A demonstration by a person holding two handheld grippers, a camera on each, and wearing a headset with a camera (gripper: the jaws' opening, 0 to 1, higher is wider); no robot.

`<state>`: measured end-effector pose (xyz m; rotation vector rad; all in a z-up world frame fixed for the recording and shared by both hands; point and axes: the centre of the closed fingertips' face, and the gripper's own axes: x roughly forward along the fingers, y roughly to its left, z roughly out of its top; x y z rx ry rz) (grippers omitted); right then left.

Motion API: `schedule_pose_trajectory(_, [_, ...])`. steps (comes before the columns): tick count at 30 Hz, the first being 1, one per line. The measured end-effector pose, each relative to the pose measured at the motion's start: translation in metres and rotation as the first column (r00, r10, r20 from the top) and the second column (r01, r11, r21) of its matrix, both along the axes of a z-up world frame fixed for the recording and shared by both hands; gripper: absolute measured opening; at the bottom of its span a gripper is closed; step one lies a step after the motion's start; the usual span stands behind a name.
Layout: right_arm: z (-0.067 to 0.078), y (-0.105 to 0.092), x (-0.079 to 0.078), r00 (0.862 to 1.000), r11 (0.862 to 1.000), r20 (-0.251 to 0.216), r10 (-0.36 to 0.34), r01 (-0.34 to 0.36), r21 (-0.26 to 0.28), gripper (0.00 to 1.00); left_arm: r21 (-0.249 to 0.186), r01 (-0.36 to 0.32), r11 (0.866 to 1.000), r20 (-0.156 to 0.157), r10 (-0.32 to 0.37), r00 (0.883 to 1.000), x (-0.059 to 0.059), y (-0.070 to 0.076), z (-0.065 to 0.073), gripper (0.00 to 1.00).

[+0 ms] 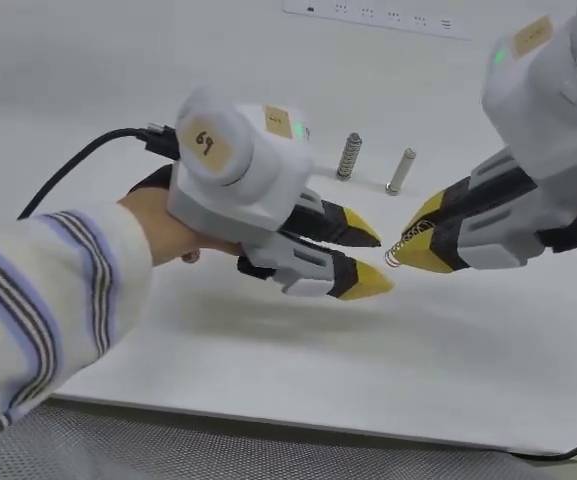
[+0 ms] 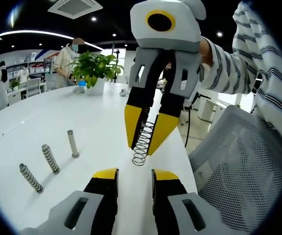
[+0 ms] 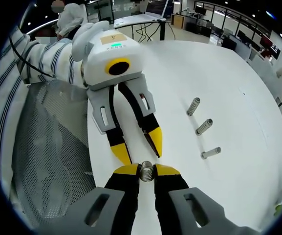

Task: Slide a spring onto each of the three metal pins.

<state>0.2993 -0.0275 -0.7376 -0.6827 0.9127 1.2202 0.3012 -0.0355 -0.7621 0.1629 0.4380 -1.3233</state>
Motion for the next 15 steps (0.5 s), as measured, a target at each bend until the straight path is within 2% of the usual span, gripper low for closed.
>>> schedule_pose_trajectory(5, [0.003, -0.006, 0.006, 1.000, 1.000, 0.015, -0.019, 0.019, -0.003, 0.08, 0.011, -0.039, 0.999, 0.006, 0.039, 0.999, 0.004, 0.007, -0.002, 0.40])
schedule_pose_trajectory(7, [0.003, -0.010, 0.008, 0.999, 1.000, 0.020, -0.027, 0.027, -0.004, 0.08, -0.014, -0.086, 0.996, 0.005, 0.086, 0.996, 0.011, 0.010, 0.002, 0.46])
schedule_pose_trajectory(8, [0.003, -0.012, 0.010, 0.999, 0.999, 0.022, -0.033, 0.033, -0.006, 0.08, -0.042, -0.108, 0.993, -0.001, 0.108, 0.994, 0.014, 0.010, 0.006, 0.48])
schedule_pose_trajectory(13, [0.008, -0.019, 0.019, 0.998, 0.999, 0.041, -0.046, 0.047, -0.013, 0.08, -0.039, -0.128, 0.991, 0.011, 0.129, 0.992, 0.019, 0.014, 0.006, 0.58])
schedule_pose_trajectory(15, [0.010, -0.021, 0.024, 0.998, 0.999, 0.052, -0.047, 0.048, -0.017, 0.08, -0.039, -0.154, 0.987, 0.021, 0.155, 0.988, 0.022, 0.016, 0.007, 0.66])
